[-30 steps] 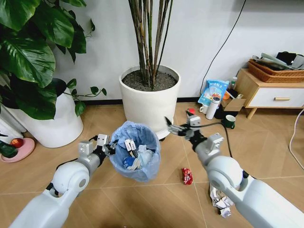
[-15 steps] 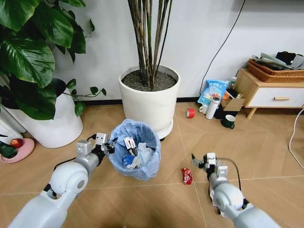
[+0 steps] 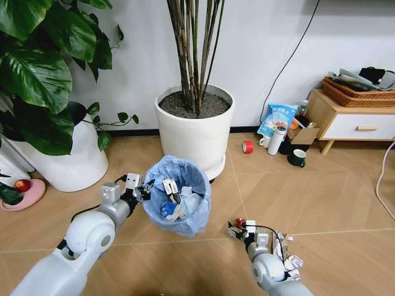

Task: Pick up the trash bin and place the garbage on the floor into it.

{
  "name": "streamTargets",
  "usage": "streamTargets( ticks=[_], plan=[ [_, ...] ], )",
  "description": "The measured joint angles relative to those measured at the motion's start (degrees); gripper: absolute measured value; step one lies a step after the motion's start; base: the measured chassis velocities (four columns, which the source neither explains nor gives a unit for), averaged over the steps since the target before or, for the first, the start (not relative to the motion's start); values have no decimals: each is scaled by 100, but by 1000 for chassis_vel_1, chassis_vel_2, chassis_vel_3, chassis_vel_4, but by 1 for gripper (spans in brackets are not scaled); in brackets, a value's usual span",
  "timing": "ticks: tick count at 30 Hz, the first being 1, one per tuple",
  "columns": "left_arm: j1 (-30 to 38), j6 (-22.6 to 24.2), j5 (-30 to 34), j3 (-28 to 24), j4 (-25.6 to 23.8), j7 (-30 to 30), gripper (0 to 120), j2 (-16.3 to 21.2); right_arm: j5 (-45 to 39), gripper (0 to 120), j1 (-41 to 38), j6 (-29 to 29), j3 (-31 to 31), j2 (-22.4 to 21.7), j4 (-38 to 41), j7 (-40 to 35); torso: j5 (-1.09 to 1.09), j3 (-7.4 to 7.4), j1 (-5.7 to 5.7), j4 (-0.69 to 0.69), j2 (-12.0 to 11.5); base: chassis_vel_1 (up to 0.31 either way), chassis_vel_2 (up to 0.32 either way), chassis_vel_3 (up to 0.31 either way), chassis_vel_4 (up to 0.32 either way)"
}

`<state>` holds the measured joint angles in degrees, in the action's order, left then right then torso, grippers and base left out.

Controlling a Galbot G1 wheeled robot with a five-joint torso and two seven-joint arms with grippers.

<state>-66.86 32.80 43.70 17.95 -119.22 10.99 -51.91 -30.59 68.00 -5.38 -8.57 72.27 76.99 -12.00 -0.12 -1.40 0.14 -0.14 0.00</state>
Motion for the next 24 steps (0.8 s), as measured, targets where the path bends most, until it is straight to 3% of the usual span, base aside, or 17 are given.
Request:
streamTargets(
  ticks=[17, 24],
  plan=[
    [14, -63, -22, -56, 33, -41, 0, -35, -78, 99, -141, -64, -171, 223, -411, -21, 1, 0, 0, 0, 0, 0, 0, 0, 0],
    [3, -64, -16, -52, 3, -41, 0, -8, -135, 70, -126, -88, -229, 281, -602, -19, 1, 0, 0, -1, 0, 0, 0, 0, 0]
  ],
)
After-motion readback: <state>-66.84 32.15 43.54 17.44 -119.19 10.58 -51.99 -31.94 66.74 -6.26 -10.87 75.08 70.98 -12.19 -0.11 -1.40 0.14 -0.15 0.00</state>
